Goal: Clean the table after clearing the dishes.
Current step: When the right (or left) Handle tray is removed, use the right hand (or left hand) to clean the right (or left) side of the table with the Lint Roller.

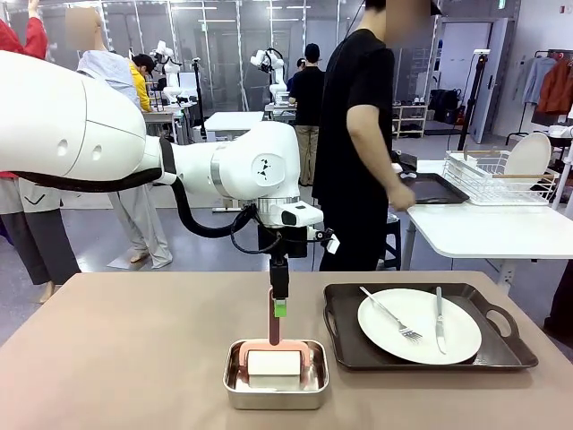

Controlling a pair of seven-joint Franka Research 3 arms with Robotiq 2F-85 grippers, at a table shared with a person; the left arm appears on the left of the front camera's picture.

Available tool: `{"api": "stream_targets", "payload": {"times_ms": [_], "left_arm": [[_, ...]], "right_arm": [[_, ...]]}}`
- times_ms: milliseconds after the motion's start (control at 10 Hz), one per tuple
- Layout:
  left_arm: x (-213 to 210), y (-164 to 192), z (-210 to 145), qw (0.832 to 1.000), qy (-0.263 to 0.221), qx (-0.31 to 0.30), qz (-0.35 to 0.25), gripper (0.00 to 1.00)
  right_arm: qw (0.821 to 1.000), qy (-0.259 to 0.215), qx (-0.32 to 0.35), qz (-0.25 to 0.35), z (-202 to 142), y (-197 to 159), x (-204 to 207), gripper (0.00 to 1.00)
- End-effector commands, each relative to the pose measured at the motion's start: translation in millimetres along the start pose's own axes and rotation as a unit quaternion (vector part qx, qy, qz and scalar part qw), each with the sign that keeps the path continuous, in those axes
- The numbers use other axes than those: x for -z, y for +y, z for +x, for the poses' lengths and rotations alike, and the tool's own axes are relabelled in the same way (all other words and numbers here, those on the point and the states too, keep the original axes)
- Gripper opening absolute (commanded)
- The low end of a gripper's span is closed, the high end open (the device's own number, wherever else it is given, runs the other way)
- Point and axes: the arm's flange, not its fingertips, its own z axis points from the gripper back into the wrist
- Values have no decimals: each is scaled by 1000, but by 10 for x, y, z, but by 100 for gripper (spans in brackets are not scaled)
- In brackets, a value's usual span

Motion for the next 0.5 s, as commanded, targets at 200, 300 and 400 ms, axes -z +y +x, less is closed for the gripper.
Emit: {"api": "stream_targets", "payload": {"times_ms": [200,300,400], "left_arm": [[-695,593,-821,965,-192,-128,-120,100],[-915,725,-1262,939,-253,-194,-128,100],[-1022,728,-1705,909,-301,-263,-122,100]], "right_arm": [[1000,-1,-3,3,-26,12,-10,100],[1000,-1,-3,3,-26,12,-10,100],[1000,-1,-3,3,-26,12,-10,100]]}}
